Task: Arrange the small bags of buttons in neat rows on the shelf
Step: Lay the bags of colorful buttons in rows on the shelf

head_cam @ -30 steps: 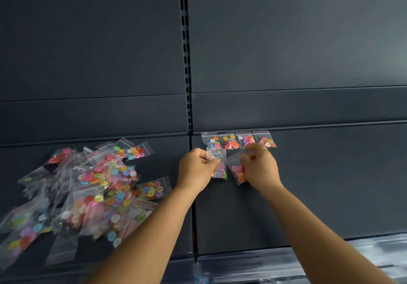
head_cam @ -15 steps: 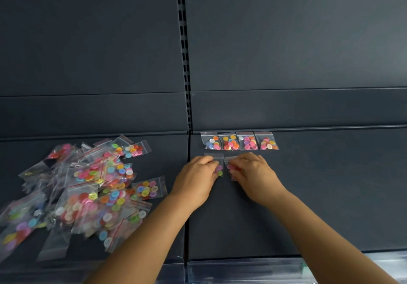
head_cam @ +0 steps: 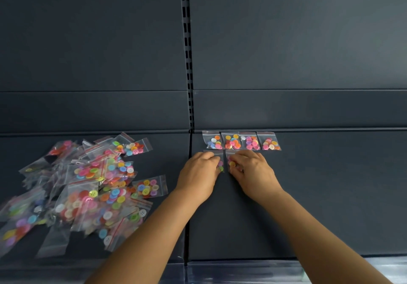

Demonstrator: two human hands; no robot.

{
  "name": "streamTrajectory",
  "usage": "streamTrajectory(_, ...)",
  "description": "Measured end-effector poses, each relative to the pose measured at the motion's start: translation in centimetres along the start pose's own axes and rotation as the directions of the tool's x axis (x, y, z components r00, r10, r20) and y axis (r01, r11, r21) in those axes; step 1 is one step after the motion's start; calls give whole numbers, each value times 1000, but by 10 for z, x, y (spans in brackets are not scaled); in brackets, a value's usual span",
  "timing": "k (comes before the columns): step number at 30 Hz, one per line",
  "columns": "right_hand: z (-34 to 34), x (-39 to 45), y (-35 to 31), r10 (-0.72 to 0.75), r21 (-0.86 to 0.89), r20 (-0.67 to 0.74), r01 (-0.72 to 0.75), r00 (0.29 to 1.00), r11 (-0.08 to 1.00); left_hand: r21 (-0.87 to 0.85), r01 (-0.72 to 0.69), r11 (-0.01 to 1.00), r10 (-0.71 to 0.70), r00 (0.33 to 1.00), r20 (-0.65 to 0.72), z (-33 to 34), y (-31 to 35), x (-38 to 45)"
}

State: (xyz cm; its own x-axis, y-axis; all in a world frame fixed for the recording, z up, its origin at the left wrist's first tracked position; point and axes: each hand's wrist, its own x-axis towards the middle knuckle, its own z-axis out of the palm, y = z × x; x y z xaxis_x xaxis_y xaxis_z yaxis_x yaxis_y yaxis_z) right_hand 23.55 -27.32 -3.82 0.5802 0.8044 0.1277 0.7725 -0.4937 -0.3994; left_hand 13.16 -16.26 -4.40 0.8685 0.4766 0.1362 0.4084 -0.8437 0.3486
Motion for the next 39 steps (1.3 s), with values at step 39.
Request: streamTrajectory(39, 41, -15, -163, 141, 635, 76, -158, 987, 756, -452, 270, 850, -307, 952, -10, -96, -109, -107)
